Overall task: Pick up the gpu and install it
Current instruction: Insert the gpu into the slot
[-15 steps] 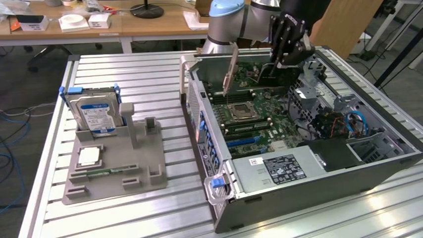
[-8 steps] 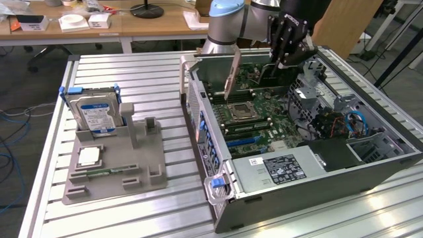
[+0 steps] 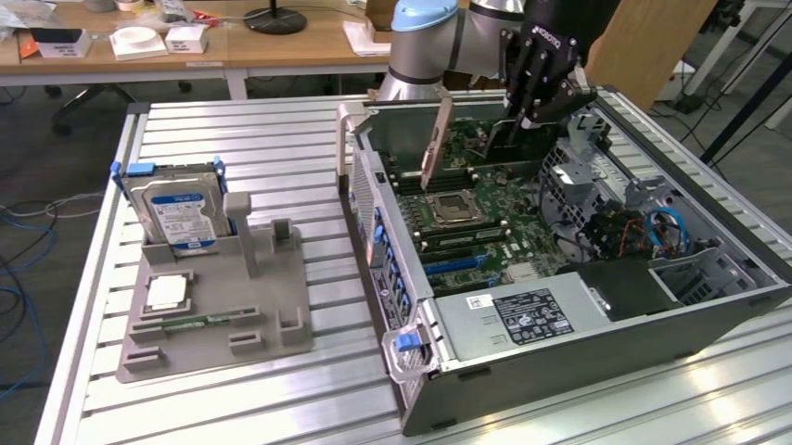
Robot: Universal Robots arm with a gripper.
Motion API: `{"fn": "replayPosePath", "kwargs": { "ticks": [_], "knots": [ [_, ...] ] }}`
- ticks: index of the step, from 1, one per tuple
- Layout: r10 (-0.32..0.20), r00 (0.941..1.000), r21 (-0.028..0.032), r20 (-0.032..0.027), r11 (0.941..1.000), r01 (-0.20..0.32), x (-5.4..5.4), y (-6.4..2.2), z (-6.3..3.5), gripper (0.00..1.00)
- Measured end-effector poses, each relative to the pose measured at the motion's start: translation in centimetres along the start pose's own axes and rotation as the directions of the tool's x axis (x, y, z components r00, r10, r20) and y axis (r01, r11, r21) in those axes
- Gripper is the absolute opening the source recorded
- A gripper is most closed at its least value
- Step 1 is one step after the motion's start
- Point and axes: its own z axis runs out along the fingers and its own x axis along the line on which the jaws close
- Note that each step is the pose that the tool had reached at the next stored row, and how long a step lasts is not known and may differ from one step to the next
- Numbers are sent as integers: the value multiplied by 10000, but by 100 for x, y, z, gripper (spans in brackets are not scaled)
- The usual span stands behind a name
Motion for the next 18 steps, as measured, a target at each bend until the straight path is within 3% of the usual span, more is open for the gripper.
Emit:
{"fn": "replayPosePath", "kwargs": {
  "ticks": [11, 18],
  "knots": [
    [14, 10000, 31, 0, 10000, -14, 1, -3, 49, 26],
    [451, 9990, 92, 19, 9989, -451, 2, -5, 95, 26]
  ]
}}
